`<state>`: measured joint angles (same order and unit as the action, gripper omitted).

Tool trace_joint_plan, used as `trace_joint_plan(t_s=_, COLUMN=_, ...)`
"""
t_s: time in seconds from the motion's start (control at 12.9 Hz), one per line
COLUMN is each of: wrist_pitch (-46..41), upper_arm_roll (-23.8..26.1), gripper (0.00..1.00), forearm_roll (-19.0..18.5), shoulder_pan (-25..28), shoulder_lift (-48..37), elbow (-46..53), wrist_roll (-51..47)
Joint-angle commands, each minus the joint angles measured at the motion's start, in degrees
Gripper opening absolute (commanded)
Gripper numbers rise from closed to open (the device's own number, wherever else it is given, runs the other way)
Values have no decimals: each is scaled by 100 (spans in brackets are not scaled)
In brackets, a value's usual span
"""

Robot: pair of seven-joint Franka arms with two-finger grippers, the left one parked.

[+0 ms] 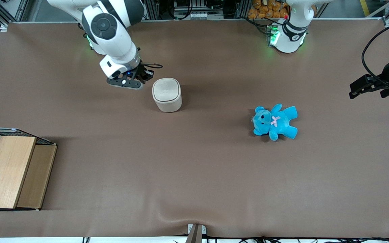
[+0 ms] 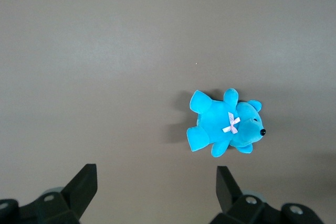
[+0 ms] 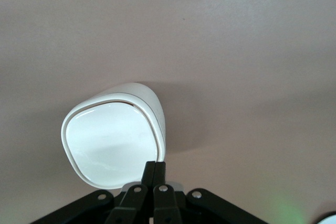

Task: Open trash can with right arm
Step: 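Move the open right gripper toward the white trash can's lid, then lower the right gripper onto the lid edge and grip it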

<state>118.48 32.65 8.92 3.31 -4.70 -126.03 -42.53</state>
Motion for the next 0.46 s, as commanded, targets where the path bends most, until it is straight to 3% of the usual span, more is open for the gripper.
trace_joint_plan(t_s=0.0, wrist_pitch=333, upper_arm_roll=162, gripper=0, forearm_roll=92, shoulder_pan=-24, shoulder_lift=-15, elbow=-246, wrist_roll=-263)
trace_joint_plan(t_s=0.39, wrist_pitch=851, upper_arm_roll=215, gripper=0, forearm_roll=49, shoulder_pan=81, shoulder_lift=513, elbow=-264, wrist_roll=-457)
